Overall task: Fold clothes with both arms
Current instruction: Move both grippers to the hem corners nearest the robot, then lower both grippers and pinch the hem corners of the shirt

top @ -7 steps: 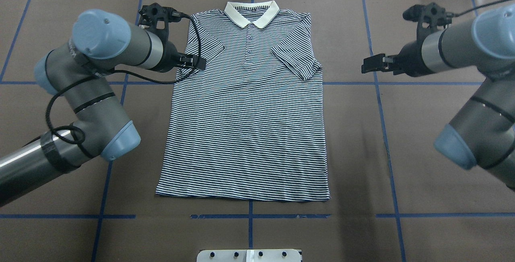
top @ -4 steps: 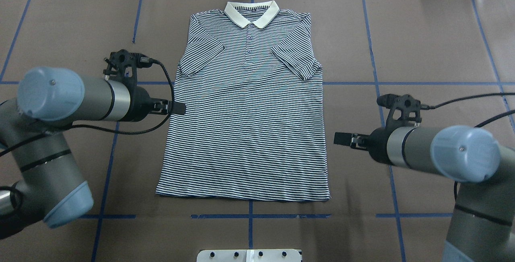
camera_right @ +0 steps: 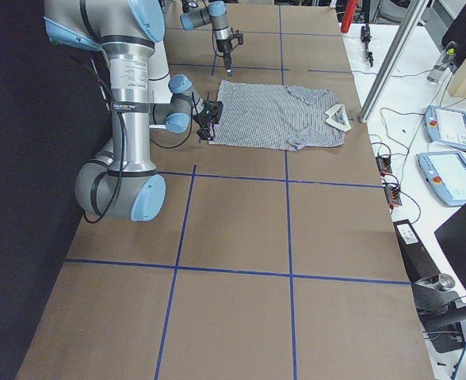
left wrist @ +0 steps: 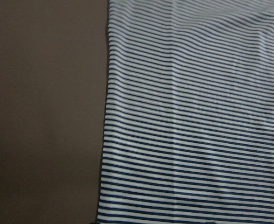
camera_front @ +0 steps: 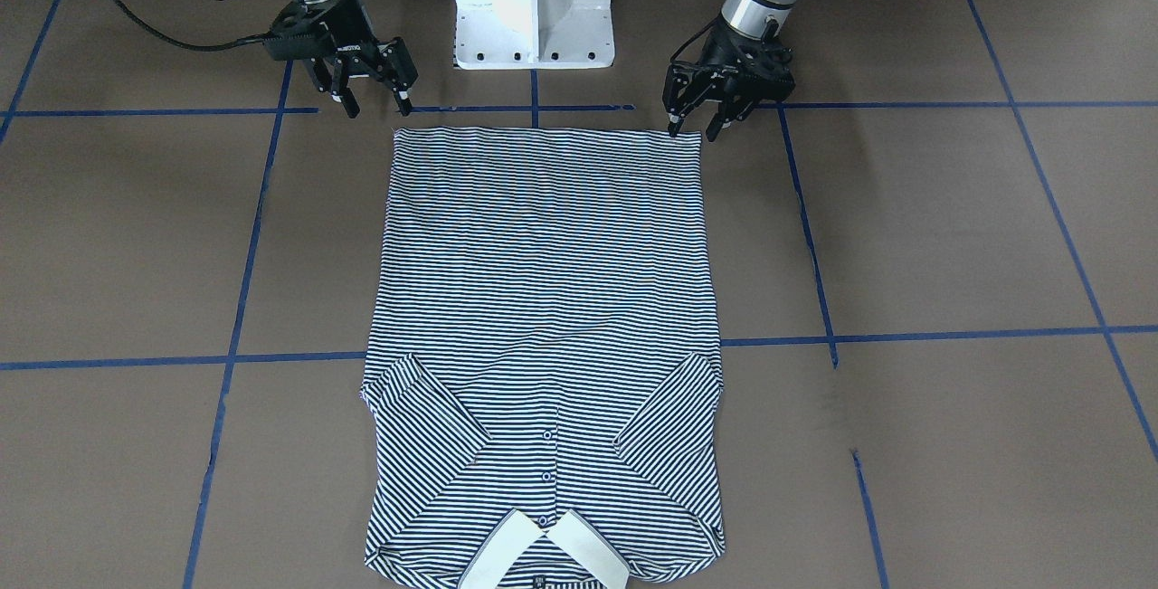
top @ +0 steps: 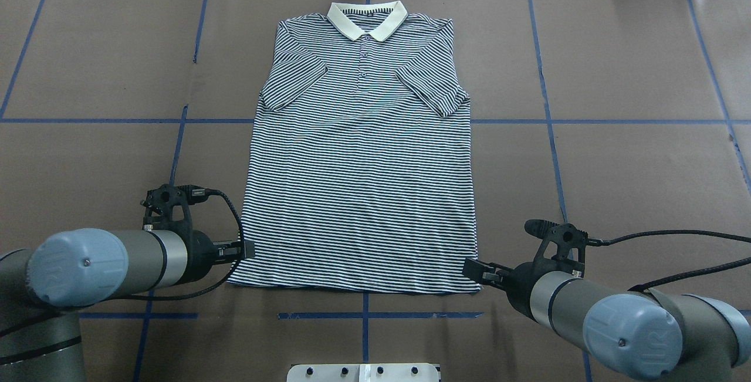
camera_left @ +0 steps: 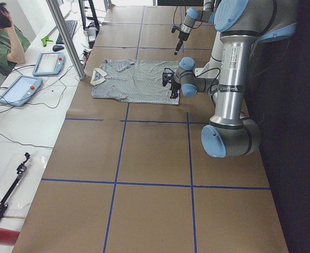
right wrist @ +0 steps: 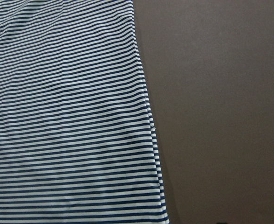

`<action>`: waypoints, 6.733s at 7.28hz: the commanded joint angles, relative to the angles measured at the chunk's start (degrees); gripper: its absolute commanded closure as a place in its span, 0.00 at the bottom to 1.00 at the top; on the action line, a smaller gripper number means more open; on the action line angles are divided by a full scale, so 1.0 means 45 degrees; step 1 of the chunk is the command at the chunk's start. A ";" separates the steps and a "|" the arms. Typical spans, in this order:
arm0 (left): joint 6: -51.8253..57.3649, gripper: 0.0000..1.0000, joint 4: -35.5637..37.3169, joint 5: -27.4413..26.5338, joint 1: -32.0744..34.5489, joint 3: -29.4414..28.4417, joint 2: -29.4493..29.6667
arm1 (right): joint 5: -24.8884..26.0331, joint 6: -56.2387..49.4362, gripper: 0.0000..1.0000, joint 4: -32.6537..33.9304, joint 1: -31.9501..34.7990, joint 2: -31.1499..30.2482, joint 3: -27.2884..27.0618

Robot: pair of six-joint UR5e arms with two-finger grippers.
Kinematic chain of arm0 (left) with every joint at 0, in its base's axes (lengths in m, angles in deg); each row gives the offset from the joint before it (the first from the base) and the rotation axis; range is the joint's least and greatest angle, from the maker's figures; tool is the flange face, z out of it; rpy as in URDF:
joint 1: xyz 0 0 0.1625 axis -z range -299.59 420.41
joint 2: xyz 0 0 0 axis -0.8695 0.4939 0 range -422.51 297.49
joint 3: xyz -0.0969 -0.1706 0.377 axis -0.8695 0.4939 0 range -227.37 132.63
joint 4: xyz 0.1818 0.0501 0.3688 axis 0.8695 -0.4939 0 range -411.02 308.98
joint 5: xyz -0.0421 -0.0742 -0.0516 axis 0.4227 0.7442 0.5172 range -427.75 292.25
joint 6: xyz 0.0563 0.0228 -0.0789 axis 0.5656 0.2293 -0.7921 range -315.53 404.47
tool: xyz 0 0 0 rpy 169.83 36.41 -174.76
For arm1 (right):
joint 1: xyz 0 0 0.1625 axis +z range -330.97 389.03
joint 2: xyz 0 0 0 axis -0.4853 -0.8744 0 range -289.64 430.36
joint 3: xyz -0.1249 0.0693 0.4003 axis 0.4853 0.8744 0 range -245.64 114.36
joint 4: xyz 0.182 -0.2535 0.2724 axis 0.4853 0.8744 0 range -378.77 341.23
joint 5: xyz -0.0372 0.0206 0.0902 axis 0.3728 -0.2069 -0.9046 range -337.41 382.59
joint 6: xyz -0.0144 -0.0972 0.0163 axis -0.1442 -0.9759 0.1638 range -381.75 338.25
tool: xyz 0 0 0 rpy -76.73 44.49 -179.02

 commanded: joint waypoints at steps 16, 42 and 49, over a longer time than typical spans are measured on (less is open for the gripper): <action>-0.0339 0.55 0.0033 -0.0373 -0.0896 -0.0615 -0.0455 | 0.0363 0.0093 0.07 0.0006 -0.0126 -0.0082 0.0009; -0.0260 1.00 -0.0045 -0.0236 -0.0994 -0.0693 0.0112 | 0.0988 0.3102 0.58 0.2975 -0.1064 0.1812 0.1376; -0.0260 1.00 -0.0065 -0.0236 -0.0994 -0.0693 0.0131 | 0.0988 0.3042 0.58 0.2956 -0.0888 0.1831 0.1669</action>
